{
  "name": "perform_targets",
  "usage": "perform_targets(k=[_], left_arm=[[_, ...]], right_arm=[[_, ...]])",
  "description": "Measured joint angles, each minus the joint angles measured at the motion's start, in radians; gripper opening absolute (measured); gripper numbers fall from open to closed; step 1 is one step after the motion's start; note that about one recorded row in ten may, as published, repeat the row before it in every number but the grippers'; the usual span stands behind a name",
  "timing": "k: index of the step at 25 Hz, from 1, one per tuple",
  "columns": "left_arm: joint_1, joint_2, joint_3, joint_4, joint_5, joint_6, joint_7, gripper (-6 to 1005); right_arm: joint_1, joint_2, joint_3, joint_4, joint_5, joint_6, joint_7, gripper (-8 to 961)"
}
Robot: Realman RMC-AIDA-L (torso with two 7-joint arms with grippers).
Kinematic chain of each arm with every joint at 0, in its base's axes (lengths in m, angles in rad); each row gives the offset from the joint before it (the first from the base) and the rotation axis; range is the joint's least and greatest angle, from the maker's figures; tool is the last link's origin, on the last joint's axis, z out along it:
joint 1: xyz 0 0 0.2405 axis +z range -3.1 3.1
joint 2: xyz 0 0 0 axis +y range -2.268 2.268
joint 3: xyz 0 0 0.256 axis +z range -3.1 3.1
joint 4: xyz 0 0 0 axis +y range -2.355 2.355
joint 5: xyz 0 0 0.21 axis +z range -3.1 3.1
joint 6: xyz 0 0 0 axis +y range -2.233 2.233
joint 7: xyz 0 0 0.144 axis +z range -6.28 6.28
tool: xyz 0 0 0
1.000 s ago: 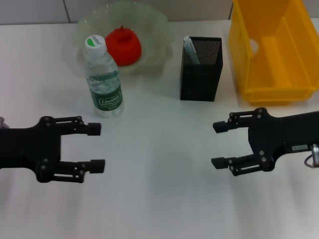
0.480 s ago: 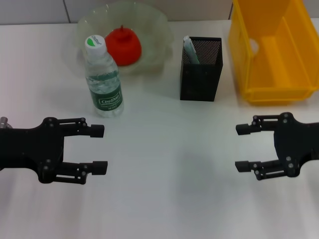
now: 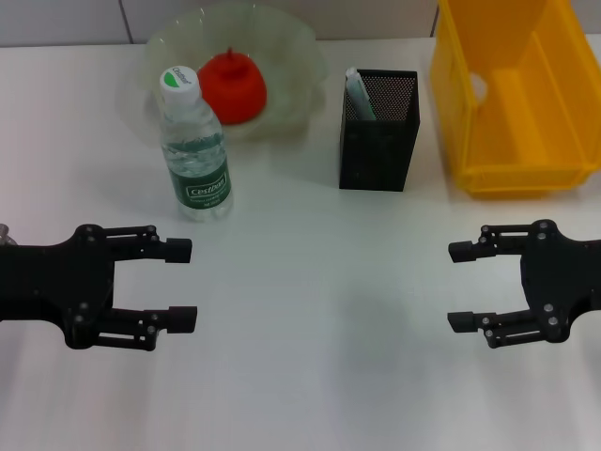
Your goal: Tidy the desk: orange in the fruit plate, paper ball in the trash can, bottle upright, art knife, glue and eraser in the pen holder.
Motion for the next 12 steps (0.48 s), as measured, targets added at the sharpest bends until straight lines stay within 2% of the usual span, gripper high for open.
perform_targets(k=[12], left_arm=[[0.001,0.001,-0.001,0.003,-0.003,0.002,-0.002,809]], right_arm=[[0.003,-0.001,0.002,0.0,-0.001,0.001,-0.002,763]])
